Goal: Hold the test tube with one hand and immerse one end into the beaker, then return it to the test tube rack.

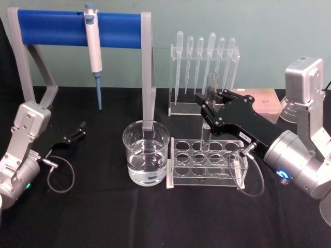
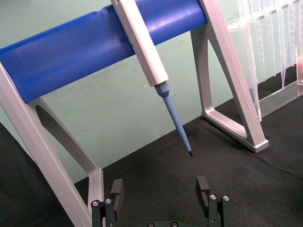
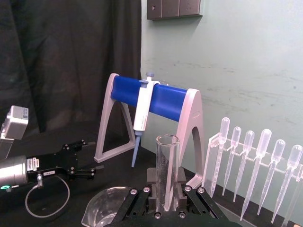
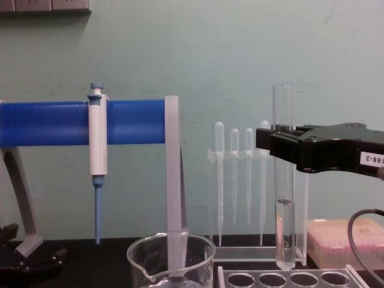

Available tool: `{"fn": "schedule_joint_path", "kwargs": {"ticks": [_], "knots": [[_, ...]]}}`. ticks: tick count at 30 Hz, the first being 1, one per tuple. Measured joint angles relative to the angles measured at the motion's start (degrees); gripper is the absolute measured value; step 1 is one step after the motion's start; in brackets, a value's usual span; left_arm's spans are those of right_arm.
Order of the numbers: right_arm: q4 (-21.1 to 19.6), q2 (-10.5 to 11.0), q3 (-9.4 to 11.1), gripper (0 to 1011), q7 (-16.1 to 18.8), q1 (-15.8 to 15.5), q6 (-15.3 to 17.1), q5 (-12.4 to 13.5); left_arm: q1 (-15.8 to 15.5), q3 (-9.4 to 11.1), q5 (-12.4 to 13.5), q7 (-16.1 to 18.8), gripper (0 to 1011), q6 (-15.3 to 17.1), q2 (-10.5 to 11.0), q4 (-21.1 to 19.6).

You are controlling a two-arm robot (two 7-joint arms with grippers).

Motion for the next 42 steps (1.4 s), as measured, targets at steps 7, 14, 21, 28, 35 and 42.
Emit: {"fn": "schedule_joint_path", "kwargs": {"ticks": [7,14,21,28,35,42], "knots": [[-0.14,-0.05,0.03,225,0.04,0.07,0.2,-0.03,0.0,0.0,0.0,0.0,1000,0.0,0.0,0.0],[-1.33,-0.63,-0.9,225,0.89,2.31,2.22,-0.22,0.0,0.0,0.0,0.0,1000,0.0,0.0,0.0],[-0.04,-3.18,-4.56,225,2.18,7.64,4.05,-0.88,0.0,0.0,0.0,0.0,1000,0.0,0.0,0.0],[5.73,-7.66,-8.49,225,2.94,12.56,3.49,-1.07,0.0,0.0,0.0,0.0,1000,0.0,0.0,0.0],[11.32,-10.35,-10.62,225,2.93,14.43,1.5,-2.04,0.0,0.0,0.0,0.0,1000,0.0,0.0,0.0],[16.7,-12.28,-11.9,225,2.84,14.17,-1.08,-3.29,0.0,0.0,0.0,0.0,1000,0.0,0.0,0.0]]}}
